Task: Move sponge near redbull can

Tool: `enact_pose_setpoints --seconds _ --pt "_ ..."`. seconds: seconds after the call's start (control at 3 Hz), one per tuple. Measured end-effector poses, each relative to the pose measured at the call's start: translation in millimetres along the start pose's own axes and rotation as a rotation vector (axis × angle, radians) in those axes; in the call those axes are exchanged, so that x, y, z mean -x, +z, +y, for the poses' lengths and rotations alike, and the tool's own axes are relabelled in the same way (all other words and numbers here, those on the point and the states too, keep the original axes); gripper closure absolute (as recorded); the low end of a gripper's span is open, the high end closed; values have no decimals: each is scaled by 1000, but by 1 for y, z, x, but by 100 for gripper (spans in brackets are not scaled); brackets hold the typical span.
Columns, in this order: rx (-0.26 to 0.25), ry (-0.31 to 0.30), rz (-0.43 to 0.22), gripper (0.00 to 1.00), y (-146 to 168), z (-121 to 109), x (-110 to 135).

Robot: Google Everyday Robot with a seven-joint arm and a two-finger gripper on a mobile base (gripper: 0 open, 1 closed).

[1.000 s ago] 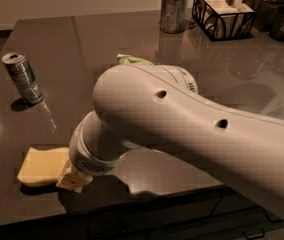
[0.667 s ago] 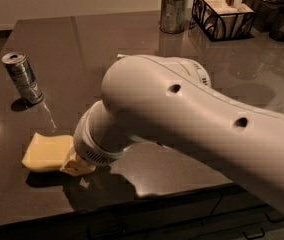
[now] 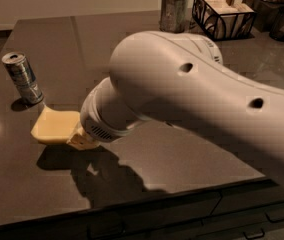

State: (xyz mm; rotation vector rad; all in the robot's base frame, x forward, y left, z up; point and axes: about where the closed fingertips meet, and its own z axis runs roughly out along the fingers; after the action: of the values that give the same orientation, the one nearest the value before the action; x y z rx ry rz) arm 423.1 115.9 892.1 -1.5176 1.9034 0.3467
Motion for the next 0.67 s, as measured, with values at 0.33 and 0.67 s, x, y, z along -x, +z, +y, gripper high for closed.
enact_pose_setpoints --seconds 0.33,0.67 --pt "-15 14 -12 100 21 -7 8" --pt "-35 35 -15 100 44 -18 20"
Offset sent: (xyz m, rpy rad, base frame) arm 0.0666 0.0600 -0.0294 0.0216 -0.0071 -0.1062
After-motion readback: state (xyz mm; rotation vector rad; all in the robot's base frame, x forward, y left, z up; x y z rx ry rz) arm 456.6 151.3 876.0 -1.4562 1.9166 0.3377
